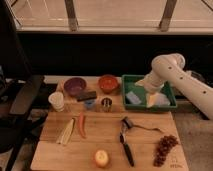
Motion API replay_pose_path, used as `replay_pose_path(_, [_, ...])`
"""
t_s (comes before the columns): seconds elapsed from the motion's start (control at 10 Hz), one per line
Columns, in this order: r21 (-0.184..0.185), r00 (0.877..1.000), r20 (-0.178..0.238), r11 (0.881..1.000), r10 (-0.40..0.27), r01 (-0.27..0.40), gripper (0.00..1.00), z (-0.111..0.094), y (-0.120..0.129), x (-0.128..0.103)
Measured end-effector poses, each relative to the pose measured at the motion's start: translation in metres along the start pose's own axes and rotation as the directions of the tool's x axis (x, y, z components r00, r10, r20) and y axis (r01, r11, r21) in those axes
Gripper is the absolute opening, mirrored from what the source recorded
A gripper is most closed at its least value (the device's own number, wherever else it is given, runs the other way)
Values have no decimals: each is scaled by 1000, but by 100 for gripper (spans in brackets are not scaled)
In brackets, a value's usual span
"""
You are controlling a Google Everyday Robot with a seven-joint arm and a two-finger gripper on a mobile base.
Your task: Place eraser in red bowl
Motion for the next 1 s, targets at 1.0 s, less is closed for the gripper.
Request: replay_pose_path(1.0, [2, 981, 5, 981, -192, 192, 80, 17, -57, -80])
